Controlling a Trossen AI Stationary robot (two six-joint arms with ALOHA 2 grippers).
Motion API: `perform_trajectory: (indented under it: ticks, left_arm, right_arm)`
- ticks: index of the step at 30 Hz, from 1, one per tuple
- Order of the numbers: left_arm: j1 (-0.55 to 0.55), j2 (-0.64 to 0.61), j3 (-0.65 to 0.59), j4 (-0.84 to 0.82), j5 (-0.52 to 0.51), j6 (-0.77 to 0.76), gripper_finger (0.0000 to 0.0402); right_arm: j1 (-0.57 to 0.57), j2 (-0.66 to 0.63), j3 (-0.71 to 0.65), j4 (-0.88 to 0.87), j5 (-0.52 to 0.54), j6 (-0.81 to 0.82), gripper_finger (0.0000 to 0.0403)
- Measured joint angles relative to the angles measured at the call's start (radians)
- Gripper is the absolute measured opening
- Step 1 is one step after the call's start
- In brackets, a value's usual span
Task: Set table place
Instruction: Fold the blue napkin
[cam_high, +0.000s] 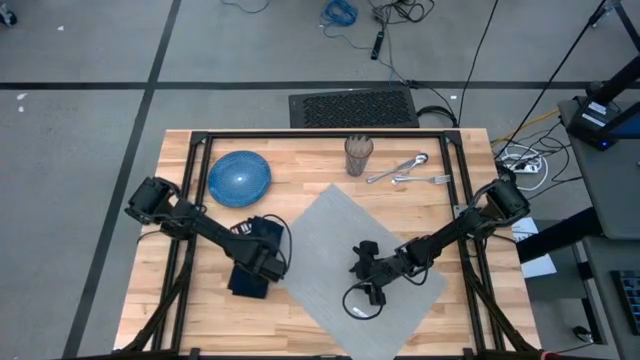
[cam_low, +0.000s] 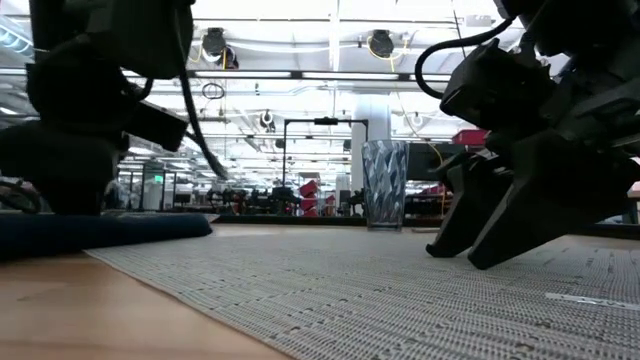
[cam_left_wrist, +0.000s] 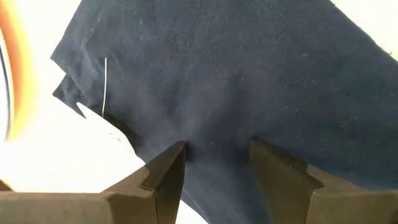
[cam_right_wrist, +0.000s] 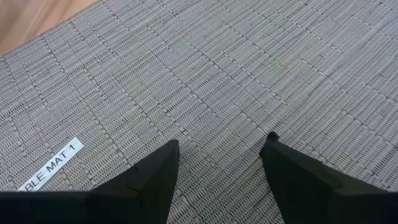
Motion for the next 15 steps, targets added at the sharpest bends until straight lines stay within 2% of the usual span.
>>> perform_trajectory:
  ticks: [10,15]
  left_arm:
    - [-0.023,0.000,0.000,-0.102,0.033,-0.103,0.0170]
    - [-0.028,-0.046,0.016,-0.119,-0.011,-0.154,0.0170]
  right_arm:
    - [0.013,0.000,0.000,-0.002,0.003,-0.003,0.0215]
    - [0.016,0.000,0.000,-0.002,0.002,-0.004,0.0215]
